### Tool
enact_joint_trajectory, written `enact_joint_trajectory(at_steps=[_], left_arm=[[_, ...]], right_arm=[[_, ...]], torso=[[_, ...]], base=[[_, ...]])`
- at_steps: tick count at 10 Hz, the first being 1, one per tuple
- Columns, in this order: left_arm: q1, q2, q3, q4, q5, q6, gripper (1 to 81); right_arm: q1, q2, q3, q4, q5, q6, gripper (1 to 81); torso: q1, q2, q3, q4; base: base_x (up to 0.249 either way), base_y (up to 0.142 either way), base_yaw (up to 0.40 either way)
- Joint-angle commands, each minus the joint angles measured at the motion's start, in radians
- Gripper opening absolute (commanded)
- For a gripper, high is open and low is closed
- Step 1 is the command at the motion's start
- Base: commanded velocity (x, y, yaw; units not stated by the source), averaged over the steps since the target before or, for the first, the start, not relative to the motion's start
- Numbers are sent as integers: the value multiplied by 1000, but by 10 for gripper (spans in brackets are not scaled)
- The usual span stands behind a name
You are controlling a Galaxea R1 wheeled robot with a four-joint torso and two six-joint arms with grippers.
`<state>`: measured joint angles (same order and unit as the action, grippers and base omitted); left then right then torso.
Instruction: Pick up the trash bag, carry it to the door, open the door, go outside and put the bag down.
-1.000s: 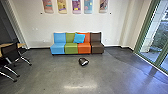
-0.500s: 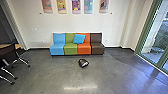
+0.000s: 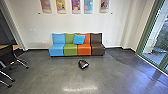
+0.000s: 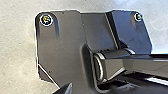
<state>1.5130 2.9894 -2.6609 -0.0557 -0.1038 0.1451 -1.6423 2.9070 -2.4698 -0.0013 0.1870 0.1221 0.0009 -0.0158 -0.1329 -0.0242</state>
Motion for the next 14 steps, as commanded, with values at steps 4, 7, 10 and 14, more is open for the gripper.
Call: enact_joint_trajectory(at_steps=[4,7,10,14], left_arm=[[-35,-1,1,2,56,4,811],[-35,-2,1,2,56,4,811],[-35,-4,1,1,56,4,811],[-35,-2,1,4,56,4,811]], right_arm=[[23,-1,8,-6,-57,-9,811],[23,10,6,-6,-57,-9,811],[22,14,-1,-3,-57,-9,811],[25,14,-10,1,-57,-9,811]], torso=[[0,0,0,0],[0,0,0,0],[0,0,0,0],[0,0,0,0]], base=[[144,0,0],[144,0,0],[144,0,0],[144,0,0]])
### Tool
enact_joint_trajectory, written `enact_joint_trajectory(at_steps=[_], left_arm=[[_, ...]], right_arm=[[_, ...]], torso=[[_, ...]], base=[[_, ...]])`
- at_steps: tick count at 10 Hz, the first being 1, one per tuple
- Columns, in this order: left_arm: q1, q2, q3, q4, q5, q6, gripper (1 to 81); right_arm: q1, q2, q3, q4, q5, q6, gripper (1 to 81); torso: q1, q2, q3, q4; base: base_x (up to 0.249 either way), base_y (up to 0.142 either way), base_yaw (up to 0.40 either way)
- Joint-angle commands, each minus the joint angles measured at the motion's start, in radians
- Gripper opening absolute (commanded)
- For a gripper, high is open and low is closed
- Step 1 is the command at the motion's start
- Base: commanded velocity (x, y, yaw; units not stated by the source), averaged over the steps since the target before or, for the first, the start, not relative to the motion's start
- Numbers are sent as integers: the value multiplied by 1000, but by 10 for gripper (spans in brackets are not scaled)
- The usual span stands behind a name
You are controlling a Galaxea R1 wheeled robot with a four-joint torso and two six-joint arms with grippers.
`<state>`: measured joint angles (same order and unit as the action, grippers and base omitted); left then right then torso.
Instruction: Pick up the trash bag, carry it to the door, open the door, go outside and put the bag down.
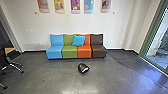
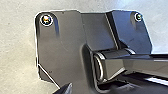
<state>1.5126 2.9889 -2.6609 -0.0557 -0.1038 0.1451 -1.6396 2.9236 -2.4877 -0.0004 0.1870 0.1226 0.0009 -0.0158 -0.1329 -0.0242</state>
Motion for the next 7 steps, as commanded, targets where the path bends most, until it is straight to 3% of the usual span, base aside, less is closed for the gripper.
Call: enact_joint_trajectory(at_steps=[1,7], left_arm=[[-36,-2,1,2,56,4,811],[-36,-1,1,1,58,4,811]], right_arm=[[22,-2,7,0,-57,-9,811],[19,-2,3,7,-57,-9,811]], torso=[[0,0,0,0],[0,0,0,0]], base=[[144,0,0],[144,0,0]])
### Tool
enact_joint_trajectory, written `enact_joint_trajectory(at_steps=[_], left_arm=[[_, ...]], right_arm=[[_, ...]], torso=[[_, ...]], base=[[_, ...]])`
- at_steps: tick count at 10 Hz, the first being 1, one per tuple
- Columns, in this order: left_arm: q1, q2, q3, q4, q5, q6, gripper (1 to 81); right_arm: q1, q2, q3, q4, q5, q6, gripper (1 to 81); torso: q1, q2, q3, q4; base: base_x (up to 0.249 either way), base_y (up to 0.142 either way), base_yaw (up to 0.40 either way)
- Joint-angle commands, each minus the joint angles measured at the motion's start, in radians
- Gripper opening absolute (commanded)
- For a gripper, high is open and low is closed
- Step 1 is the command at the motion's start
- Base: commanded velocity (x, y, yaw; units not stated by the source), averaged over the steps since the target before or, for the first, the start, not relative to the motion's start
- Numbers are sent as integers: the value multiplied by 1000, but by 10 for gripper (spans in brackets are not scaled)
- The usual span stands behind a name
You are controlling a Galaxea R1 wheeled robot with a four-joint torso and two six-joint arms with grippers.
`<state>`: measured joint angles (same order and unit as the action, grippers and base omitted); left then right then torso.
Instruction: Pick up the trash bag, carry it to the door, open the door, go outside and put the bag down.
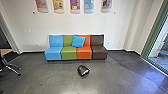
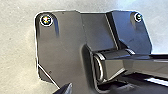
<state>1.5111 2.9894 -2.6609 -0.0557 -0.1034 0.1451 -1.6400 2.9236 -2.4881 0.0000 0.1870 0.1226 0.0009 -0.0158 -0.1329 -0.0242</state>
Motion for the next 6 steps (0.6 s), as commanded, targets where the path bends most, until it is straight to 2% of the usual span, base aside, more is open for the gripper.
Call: enact_joint_trajectory(at_steps=[1,6], left_arm=[[-35,-2,1,1,57,4,811],[-35,-1,1,1,57,4,811]], right_arm=[[21,-1,3,3,-57,-8,811],[22,1,3,3,-57,-9,811]], torso=[[0,0,0,0],[0,0,0,0]], base=[[144,0,0],[144,0,0]])
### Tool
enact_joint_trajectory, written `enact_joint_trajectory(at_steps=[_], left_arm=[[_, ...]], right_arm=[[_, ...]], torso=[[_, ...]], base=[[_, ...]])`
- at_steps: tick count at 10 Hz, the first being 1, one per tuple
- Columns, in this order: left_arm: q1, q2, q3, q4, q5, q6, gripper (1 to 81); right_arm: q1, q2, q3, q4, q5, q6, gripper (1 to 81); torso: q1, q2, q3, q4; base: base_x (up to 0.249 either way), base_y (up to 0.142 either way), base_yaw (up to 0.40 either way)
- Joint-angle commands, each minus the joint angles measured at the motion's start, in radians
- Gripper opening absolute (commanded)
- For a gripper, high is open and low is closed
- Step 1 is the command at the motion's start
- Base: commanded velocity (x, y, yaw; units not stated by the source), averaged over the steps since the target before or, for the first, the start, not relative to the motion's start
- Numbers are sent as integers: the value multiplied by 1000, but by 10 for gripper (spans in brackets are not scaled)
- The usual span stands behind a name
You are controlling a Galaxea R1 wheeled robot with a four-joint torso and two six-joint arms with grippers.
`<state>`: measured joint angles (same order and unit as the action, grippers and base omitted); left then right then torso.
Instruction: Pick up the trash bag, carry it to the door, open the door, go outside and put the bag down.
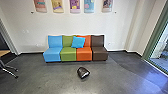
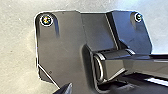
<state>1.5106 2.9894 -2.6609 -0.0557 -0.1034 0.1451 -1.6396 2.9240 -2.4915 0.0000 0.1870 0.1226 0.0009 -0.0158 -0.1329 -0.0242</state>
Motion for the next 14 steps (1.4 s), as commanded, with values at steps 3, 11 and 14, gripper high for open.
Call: enact_joint_trajectory(at_steps=[3,11,14], left_arm=[[-34,-1,1,2,57,4,811],[-34,-1,1,-1,57,2,811],[-34,1,1,-3,57,2,811]], right_arm=[[23,-1,7,3,-57,-9,811],[20,-3,4,6,-67,-9,811],[16,-7,4,-8,-83,-11,811]], torso=[[0,0,0,0],[1,1,0,0],[-1,1,0,0]], base=[[144,0,0],[144,0,0],[142,0,0]])
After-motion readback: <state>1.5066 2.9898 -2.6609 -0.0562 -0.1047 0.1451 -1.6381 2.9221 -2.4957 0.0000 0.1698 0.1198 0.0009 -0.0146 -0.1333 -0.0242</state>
